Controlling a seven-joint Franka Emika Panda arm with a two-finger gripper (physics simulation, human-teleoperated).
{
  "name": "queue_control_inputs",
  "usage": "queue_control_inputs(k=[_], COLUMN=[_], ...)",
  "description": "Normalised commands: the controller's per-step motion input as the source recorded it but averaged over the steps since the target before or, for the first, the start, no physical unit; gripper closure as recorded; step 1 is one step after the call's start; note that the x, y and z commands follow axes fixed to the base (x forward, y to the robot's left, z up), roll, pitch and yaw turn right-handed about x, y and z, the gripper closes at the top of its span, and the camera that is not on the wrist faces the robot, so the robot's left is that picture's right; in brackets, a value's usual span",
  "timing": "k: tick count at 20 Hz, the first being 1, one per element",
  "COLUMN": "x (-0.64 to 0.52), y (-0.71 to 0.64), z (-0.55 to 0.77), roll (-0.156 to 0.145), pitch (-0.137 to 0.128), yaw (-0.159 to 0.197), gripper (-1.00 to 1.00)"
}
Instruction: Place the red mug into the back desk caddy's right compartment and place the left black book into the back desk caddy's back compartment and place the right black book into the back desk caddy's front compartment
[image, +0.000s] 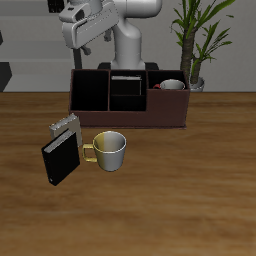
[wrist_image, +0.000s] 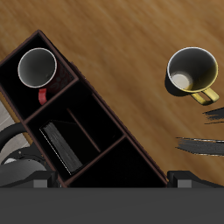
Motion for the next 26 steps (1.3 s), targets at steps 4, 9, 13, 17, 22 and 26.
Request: queue_control_inputs(k=[4, 9, 13, 17, 22, 26], x=[0.28, 0.21, 0.25, 0.21, 0.17, 0.21], y=[-0.2, -0.1, -0.18, -0.3, -0.18, -0.2], z=[0.29, 0.17, 0.07, 0.1, 0.13, 0.11], roll=[-0.09, -0.033, -0.031, -0.07, -0.013, -0.051], pitch=[-0.02, -0.023, 0.039, -0.02, -0.01, -0.007], yaw=[-0.278, -0.181, -0.237, -0.242, -0.167, -0.121], gripper=[-1.0, -1.0, -1.0, -1.0, -1.0, -1.0])
